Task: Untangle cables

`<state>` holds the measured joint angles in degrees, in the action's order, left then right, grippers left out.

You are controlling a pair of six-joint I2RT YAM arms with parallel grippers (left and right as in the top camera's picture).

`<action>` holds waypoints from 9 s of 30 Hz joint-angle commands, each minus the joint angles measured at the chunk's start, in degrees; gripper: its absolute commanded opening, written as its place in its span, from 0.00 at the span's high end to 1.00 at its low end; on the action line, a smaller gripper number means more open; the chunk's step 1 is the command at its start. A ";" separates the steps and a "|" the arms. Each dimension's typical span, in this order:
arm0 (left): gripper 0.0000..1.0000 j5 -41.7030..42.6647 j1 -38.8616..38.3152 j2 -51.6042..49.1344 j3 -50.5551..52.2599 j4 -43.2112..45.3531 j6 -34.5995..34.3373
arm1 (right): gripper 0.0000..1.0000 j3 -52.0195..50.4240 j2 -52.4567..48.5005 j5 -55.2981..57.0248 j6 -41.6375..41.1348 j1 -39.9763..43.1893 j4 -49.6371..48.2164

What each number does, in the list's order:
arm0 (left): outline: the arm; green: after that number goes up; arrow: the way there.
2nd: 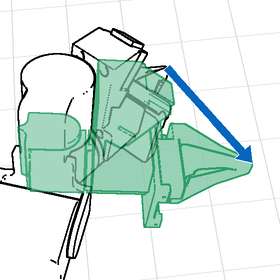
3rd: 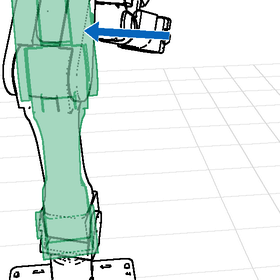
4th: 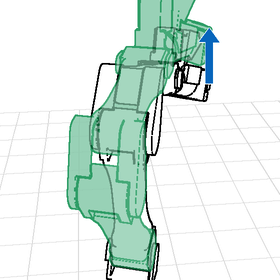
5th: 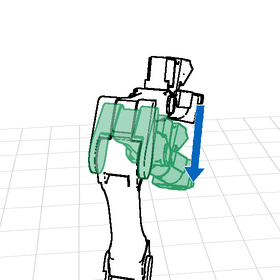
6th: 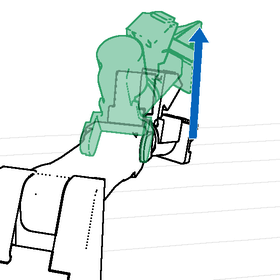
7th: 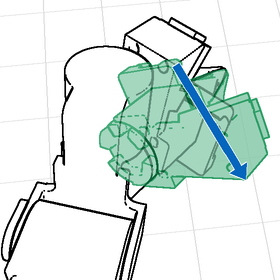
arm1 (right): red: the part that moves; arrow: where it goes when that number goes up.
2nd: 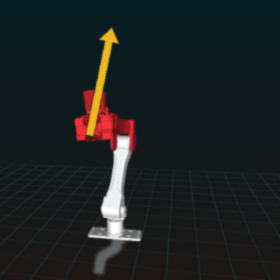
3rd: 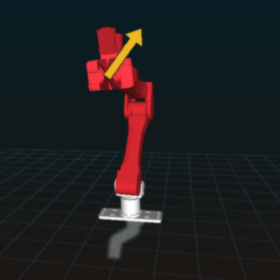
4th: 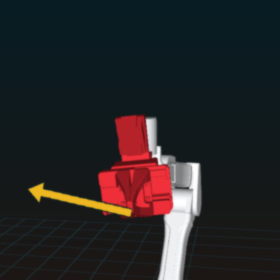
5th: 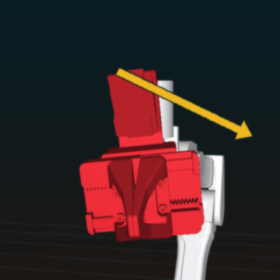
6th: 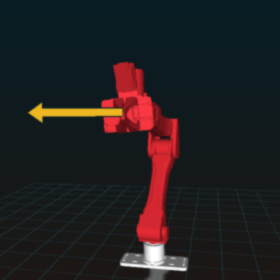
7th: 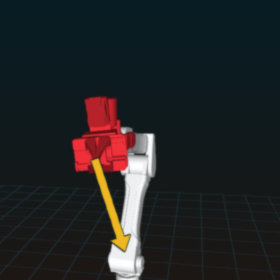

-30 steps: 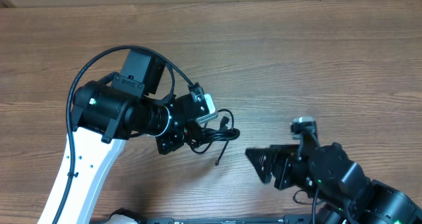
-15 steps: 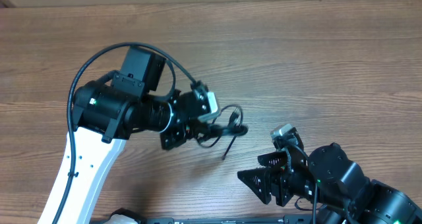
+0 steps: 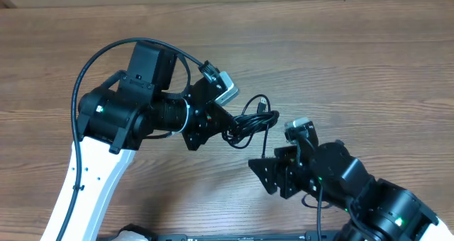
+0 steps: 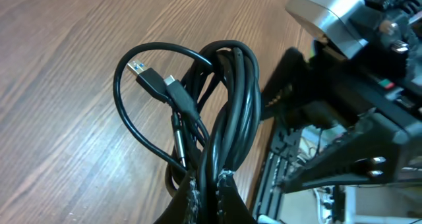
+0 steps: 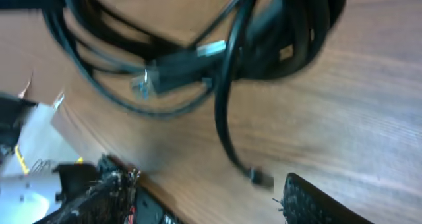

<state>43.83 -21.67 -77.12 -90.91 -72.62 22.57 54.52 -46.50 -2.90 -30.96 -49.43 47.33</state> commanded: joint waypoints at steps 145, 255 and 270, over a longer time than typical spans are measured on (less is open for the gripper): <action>0.95 -5.70 4.76 0.63 -0.68 0.48 -29.66 | 0.86 -0.07 6.25 11.15 -3.28 7.67 -5.38; 0.96 -25.11 -6.51 0.00 25.88 21.77 -53.90 | 0.96 -4.52 2.78 -9.84 5.05 7.67 -18.86; 0.96 -9.03 -3.45 2.73 18.60 13.64 -28.41 | 0.57 -4.55 2.78 -6.21 -2.51 7.67 -8.41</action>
<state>30.65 -25.93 -77.14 -67.51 -57.28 -14.50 49.04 -44.29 -9.58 -29.80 -42.00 39.16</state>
